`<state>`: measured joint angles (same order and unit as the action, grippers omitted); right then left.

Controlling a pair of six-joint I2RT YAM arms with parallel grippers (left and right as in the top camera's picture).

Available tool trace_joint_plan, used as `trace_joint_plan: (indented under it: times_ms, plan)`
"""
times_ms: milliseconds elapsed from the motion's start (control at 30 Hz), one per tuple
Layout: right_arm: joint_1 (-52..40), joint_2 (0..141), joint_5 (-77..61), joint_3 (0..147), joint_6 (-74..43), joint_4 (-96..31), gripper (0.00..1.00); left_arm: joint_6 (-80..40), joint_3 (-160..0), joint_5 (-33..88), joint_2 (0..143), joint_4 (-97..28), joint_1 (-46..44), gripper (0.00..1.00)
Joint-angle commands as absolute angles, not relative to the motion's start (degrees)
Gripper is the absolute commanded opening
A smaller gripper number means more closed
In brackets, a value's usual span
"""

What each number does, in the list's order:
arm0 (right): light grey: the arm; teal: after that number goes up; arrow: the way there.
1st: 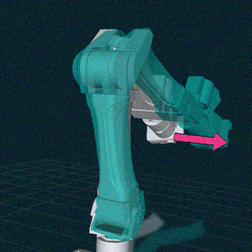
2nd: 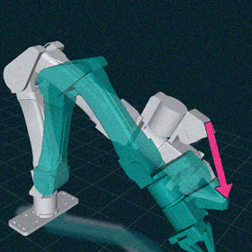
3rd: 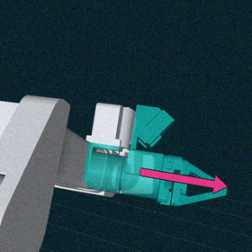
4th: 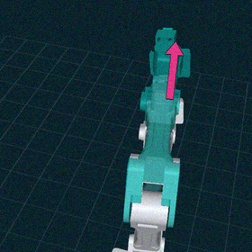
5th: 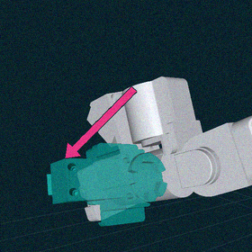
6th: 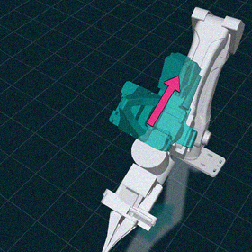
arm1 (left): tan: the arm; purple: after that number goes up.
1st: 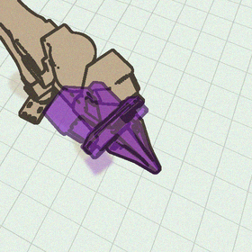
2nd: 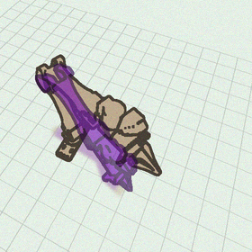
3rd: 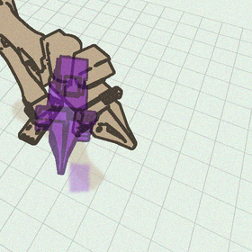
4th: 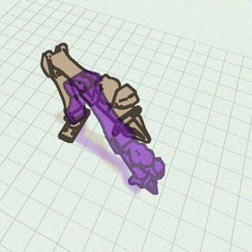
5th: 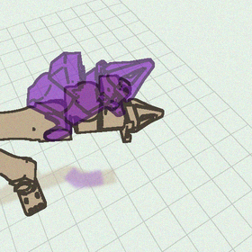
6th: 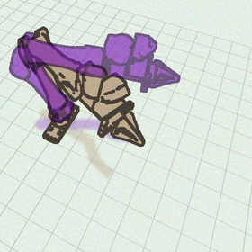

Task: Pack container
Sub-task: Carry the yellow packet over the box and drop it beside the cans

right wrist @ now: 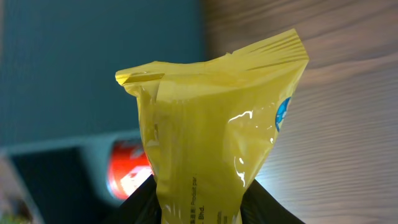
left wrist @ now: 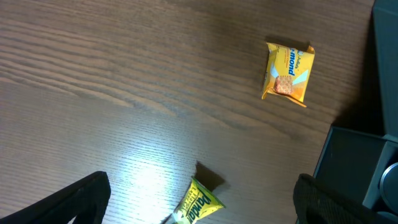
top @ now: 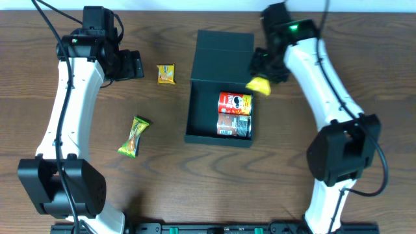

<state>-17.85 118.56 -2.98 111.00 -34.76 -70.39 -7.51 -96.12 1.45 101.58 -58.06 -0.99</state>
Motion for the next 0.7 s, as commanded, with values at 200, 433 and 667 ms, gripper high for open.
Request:
trace_joint_plan:
  times_ms: [200,433,667]
  plan:
    - [-30.87,118.30,-4.60,111.85,-33.56,-69.43,0.39,-7.75,-96.14,0.86,101.36,-58.06,-1.21,0.95]
    - [-34.76,118.41,-0.30,111.85,-33.56,-69.58,0.40,-7.75,-96.14,0.86,101.36,-58.24,-1.19,0.95]
    - [-31.35,118.41,5.43,111.85,-31.16,-72.69,0.43,-7.75,-96.14,0.84,101.36,-58.48,-1.19,0.95]
